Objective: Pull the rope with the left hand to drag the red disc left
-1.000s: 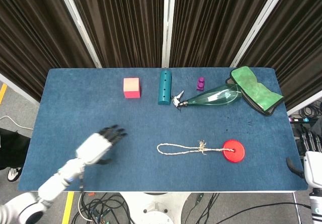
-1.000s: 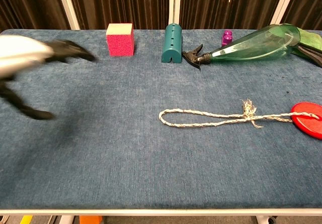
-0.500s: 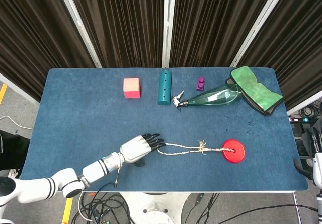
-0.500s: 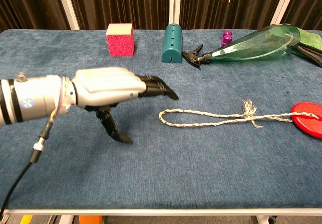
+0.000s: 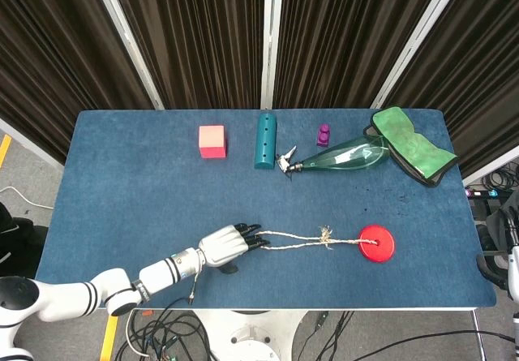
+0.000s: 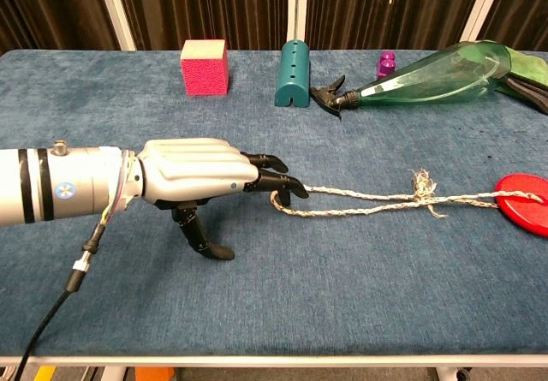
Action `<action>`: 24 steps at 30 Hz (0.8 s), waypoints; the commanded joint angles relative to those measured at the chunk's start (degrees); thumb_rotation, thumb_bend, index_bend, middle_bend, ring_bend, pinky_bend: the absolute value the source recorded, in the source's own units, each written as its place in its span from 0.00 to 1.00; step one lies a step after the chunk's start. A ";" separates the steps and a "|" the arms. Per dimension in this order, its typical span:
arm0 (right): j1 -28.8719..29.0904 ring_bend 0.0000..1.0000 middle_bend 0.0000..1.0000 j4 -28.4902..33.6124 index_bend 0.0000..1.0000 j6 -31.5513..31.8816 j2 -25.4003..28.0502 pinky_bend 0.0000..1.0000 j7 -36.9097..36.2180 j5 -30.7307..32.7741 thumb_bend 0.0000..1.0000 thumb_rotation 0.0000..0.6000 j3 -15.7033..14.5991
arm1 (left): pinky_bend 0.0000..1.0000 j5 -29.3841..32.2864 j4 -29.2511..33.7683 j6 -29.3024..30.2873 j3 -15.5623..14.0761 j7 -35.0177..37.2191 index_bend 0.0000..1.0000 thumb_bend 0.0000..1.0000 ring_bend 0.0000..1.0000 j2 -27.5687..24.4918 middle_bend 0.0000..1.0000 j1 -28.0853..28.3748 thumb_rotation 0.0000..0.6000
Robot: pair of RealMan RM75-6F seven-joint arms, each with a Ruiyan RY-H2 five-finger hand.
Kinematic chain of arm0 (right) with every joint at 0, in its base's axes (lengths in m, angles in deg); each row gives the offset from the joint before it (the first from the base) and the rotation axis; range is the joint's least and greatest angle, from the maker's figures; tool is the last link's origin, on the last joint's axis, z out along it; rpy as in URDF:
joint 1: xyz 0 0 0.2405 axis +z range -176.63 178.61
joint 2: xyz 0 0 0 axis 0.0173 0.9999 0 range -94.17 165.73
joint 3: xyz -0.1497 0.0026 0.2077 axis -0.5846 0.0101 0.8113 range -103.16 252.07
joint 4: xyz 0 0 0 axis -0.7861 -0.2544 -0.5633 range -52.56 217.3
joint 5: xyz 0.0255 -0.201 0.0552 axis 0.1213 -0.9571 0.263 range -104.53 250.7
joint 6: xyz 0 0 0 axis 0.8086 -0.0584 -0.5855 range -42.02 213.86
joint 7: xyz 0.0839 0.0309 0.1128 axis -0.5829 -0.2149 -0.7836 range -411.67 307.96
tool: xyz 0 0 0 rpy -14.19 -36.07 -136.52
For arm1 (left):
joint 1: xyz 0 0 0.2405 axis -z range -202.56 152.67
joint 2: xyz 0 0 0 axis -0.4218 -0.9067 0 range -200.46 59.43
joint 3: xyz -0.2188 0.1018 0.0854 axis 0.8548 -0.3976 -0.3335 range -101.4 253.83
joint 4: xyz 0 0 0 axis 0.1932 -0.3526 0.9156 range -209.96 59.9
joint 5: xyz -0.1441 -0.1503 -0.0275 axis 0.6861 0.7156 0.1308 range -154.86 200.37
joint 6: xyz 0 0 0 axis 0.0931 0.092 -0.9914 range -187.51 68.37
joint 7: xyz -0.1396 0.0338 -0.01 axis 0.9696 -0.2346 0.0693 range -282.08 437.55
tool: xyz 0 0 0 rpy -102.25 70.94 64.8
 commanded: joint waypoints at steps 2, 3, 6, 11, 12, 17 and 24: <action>-0.03 0.00 0.00 -0.01 0.00 0.00 -0.01 0.00 0.02 0.00 0.21 1.00 0.03 | 0.19 0.66 0.69 0.17 -0.35 -0.70 0.10 0.17 0.00 -0.46 0.32 0.18 1.00; -0.04 0.00 0.00 0.01 0.00 0.00 0.00 0.00 0.02 -0.01 0.21 1.00 0.05 | 0.19 0.89 0.94 0.38 -0.40 -1.00 0.10 0.17 0.00 -0.67 0.36 0.16 1.00; -0.01 0.00 0.00 0.11 0.00 -0.03 0.02 0.00 0.08 -0.04 0.21 1.00 0.09 | 0.19 1.59 1.55 0.63 -0.31 -1.88 0.10 0.17 0.04 -1.21 0.51 0.27 1.00; 0.02 0.00 0.00 0.22 0.00 -0.20 -0.03 0.00 0.34 0.04 0.21 1.00 0.11 | 0.19 2.82 2.53 0.64 -0.39 -3.01 0.10 0.17 0.22 -2.00 0.73 0.37 1.00; 0.03 0.00 0.00 0.24 0.00 -0.29 -0.06 0.00 0.44 0.11 0.21 1.00 0.10 | 0.19 3.02 2.74 0.72 -0.49 -3.26 0.10 0.17 0.25 -2.16 0.76 0.35 1.00; 0.08 0.00 0.00 0.38 0.00 -0.57 -0.08 0.00 0.74 0.36 0.21 1.00 0.15 | 0.20 3.48 3.17 1.69 -0.69 -3.97 0.12 0.17 0.39 -2.42 0.85 0.14 1.00; 0.13 0.00 0.00 0.43 0.00 -0.79 -0.14 0.00 0.98 0.46 0.21 1.00 0.17 | 0.20 3.86 3.18 3.91 -0.87 -5.38 0.17 0.19 0.56 -2.53 0.95 -0.58 1.00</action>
